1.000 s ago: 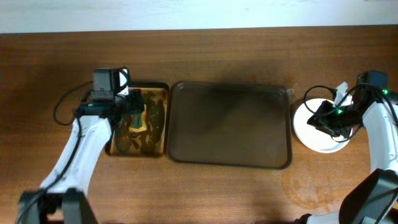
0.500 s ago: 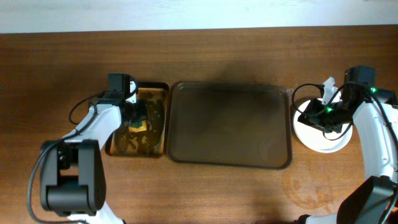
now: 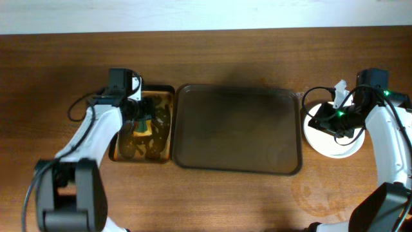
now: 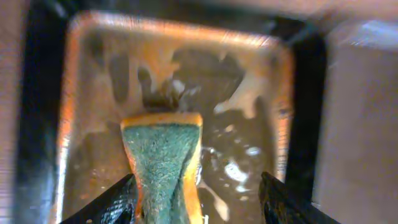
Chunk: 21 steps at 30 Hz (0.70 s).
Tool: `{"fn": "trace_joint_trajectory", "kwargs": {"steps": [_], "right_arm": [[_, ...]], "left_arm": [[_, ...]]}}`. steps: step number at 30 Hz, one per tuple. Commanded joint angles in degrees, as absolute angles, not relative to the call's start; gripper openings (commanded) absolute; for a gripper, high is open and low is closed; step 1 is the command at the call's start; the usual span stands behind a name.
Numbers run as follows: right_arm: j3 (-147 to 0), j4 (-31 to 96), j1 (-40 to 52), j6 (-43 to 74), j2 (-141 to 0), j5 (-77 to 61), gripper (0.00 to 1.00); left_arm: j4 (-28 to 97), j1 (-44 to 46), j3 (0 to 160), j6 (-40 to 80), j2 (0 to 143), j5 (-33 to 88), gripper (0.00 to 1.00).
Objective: Clean dirty plates on tray and stack at the side
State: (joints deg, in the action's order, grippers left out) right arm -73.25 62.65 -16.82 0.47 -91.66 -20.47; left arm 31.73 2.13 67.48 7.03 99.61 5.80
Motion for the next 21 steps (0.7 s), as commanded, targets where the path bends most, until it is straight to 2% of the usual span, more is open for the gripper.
{"fn": "trace_joint_trajectory", "kwargs": {"steps": [1,4,7,11,12,14,15,19,21], "right_arm": [[-73.8,63.0,-15.6,-2.7,-90.2,-20.6,0.33],[-73.9,62.8,-11.1,-4.1,-88.9,-19.9,0.37],[-73.9,63.1,-4.4,-2.5,-86.1,-14.3,0.43],[-73.8,65.9,0.7,2.0,-80.7,-11.5,0.65],[-73.6,67.0,0.9,2.3,-78.6,-11.6,0.74],[-71.9,67.1,0.9,2.4,-74.3,-11.5,0.79],[-70.6,66.9,0.9,2.4,-71.2,-11.3,0.97],[-63.8,62.9,0.9,3.5,-55.3,-9.5,0.98],[-60.9,61.5,0.9,3.5,-48.2,-7.8,0.98]], "left_arm": [[35.8,1.9,68.9,5.9,92.8,6.2,0.63],[41.6,1.9,68.9,6.0,90.4,6.2,0.64],[51.3,1.4,68.9,8.6,88.8,4.5,0.79],[60.2,1.3,68.8,9.8,83.4,2.6,0.87],[60.5,1.3,68.2,9.8,80.4,1.9,0.88],[59.9,1.3,66.6,9.4,75.9,1.7,0.89],[58.9,1.3,64.9,9.3,72.9,1.7,0.92],[52.8,1.4,56.2,8.9,59.0,1.7,1.00],[50.2,1.4,51.9,8.3,51.6,1.7,1.00]]}}
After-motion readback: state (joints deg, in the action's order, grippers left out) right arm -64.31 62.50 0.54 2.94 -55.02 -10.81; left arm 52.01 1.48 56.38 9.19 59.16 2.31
